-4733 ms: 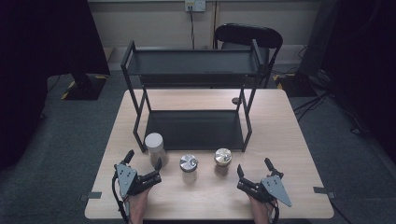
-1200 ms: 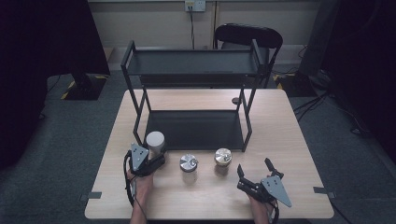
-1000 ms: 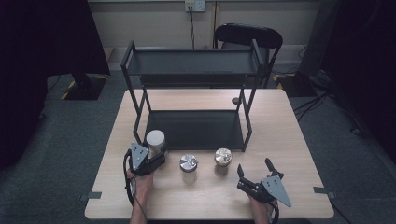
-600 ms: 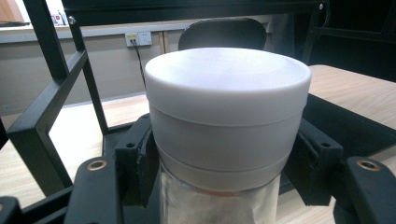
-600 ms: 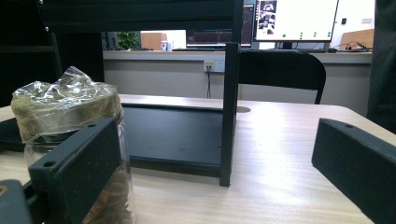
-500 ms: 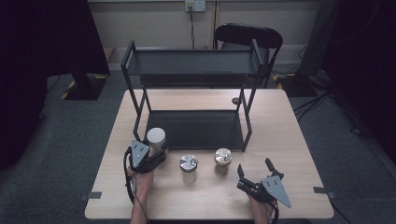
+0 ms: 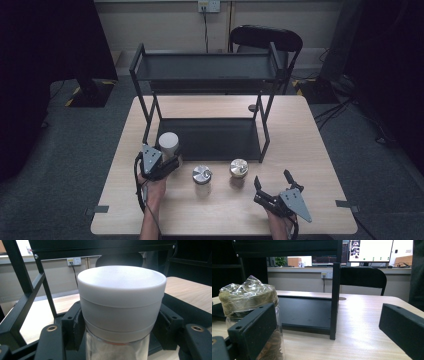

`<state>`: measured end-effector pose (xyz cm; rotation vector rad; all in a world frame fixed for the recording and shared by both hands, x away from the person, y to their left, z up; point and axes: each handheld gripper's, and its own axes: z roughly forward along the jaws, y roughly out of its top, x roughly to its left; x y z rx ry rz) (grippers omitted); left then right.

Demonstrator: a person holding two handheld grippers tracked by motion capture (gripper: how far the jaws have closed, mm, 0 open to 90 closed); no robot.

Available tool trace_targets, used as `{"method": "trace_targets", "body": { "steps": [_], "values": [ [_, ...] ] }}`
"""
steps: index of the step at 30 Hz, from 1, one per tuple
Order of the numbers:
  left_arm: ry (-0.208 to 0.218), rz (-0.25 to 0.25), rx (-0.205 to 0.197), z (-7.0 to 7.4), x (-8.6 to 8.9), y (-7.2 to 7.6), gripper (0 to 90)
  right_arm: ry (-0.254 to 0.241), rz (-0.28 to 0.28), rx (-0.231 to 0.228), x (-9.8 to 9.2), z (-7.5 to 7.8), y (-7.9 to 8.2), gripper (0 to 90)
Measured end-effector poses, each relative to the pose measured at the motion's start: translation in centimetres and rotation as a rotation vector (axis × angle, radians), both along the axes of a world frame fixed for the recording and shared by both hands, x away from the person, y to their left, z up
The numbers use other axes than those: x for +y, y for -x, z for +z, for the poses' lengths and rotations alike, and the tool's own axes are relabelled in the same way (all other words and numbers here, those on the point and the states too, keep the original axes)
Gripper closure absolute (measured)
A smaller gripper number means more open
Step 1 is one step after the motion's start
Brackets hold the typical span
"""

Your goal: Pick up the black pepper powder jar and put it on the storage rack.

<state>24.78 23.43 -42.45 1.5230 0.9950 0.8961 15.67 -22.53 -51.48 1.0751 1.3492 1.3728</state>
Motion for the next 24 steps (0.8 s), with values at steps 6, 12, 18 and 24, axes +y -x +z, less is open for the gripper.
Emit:
{"method": "trace_targets", "body": {
  "steps": [6,12,18,24],
  "values": [
    [-0.008,-0.001,0.002,0.4,-0.2,-0.6,34.9,0.000,0.000,0.000,0.0,0.0,0.0,0.3],
    [-0.009,0.007,0.005,0.8,-0.2,-1.5,34.9,0.000,0.001,0.000,0.0,0.0,0.0,0.3],
    [0.000,0.013,0.015,1.0,-0.4,-2.6,35.0,0.000,0.002,0.000,0.0,0.0,0.0,0.3],
    [-0.002,0.017,0.022,1.0,-0.5,-3.7,35.0,0.000,0.004,0.000,-0.1,0.0,0.0,0.3]
  ]
}}
